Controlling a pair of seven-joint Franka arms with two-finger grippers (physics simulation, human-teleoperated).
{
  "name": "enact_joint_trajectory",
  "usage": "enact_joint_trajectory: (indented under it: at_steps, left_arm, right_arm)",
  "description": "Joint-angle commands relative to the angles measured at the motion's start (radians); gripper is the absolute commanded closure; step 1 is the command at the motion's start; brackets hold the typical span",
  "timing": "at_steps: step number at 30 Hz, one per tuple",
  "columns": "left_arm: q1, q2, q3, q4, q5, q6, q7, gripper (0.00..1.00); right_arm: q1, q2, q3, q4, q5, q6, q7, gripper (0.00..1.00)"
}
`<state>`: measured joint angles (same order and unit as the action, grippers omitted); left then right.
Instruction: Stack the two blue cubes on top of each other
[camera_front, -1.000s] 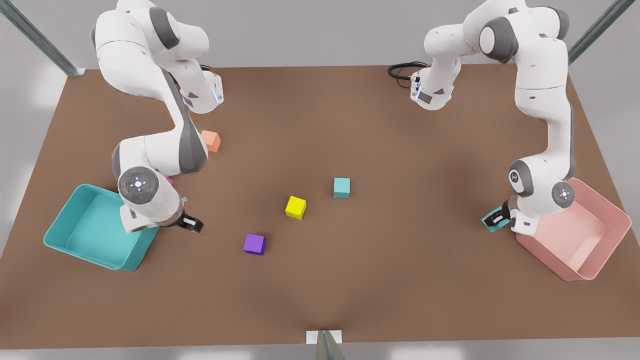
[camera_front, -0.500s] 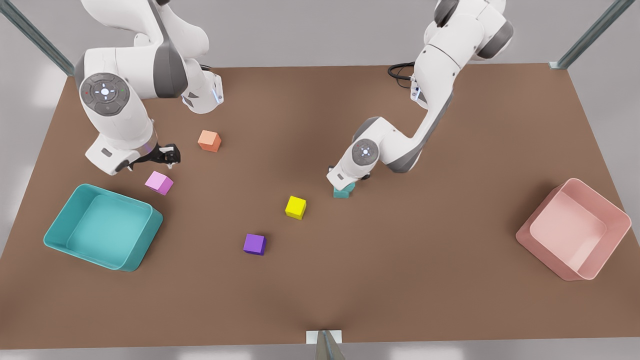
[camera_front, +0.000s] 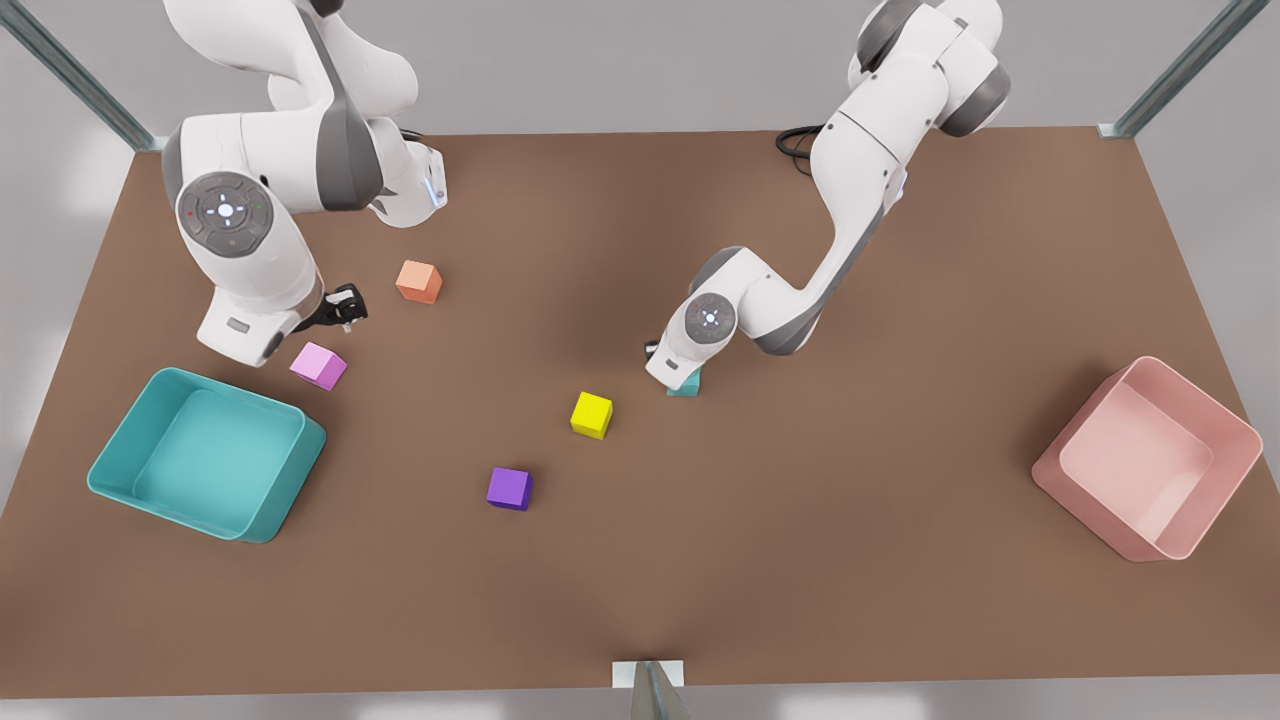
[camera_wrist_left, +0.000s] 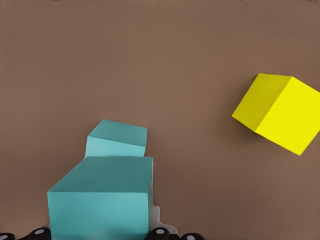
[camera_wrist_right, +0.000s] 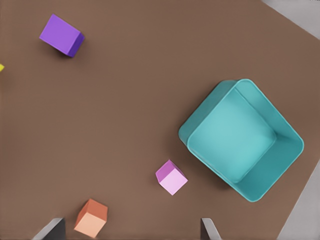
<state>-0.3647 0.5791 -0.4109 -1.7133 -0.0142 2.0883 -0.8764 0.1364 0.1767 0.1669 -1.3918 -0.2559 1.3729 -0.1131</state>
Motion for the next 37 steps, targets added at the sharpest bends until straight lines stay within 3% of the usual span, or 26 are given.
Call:
enact_joint_trajectory:
  at_steps: [1,5,8,9,10,16,21,22,23,25,27,28,29,31,37]
  left_arm:
    - [0.001,0.001,0.0,0.0,0.003,0.012,-0.173,0.36]
    - [0.003,0.025,0.001,-0.002,0.005,0.015,-0.174,0.35]
    - [0.004,0.027,0.001,-0.002,0.017,0.015,-0.174,0.27]
    - [0.006,0.028,0.001,-0.002,0.022,0.015,-0.174,0.21]
    - [0.006,0.028,0.001,-0.002,0.023,0.015,-0.174,0.0]
    - [0.012,-0.001,0.001,0.001,0.022,-0.004,-0.177,0.0]
    - [0.029,-0.125,0.0,0.055,0.016,-0.254,-0.173,0.0]
    - [0.052,-0.128,0.003,0.176,0.019,-0.443,-0.161,0.0]
    - [0.148,-0.127,0.004,0.346,0.036,-0.66,-0.009,0.0]
    - [0.293,-0.13,0.004,0.465,0.166,-0.729,0.215,0.0]
    - [0.429,-0.13,0.006,0.483,0.18,-0.735,0.43,0.0]
    - [0.387,-0.286,0.182,0.28,0.154,-0.598,0.686,0.0]
    - [0.219,-0.398,0.434,0.119,0.042,-0.511,0.817,0.0]
    - [0.222,-0.401,0.428,0.182,0.036,-0.737,0.817,0.0]
    - [0.224,-0.423,0.409,0.235,-0.024,-0.783,0.817,0.0]
  right_arm:
    - [0.0,0.0,0.0,0.0,0.001,0.0,-0.154,0.0]
    - [0.006,0.006,0.0,0.0,0.001,0.003,-0.154,0.0]
    - [0.006,0.013,0.0,-0.001,0.006,0.005,-0.154,0.0]
    - [0.006,0.013,0.0,0.0,0.007,0.005,-0.154,0.0]
    - [0.006,0.015,-0.001,0.0,0.009,0.006,-0.154,0.0]
    - [0.006,0.017,-0.001,0.0,0.009,0.006,-0.154,0.0]
    - [0.006,0.007,-0.007,0.0,0.006,0.006,-0.155,0.0]
    - [0.006,0.001,-0.007,0.0,-0.002,0.006,-0.154,0.0]
    - [0.006,-0.006,-0.007,-0.001,-0.002,0.008,-0.154,0.0]
    - [0.006,-0.019,-0.007,-0.003,-0.002,0.012,-0.134,0.0]
    - [0.006,-0.043,-0.007,-0.036,0.004,0.028,-0.082,0.0]
    - [0.006,-0.049,-0.007,-0.039,0.006,0.031,-0.082,0.0]
    - [0.006,-0.051,-0.007,-0.049,0.006,0.035,-0.082,0.0]
    - [0.006,-0.051,-0.009,-0.056,0.004,0.041,-0.082,0.0]
    - [0.006,-0.051,-0.009,-0.059,0.004,0.043,-0.082,0.0]
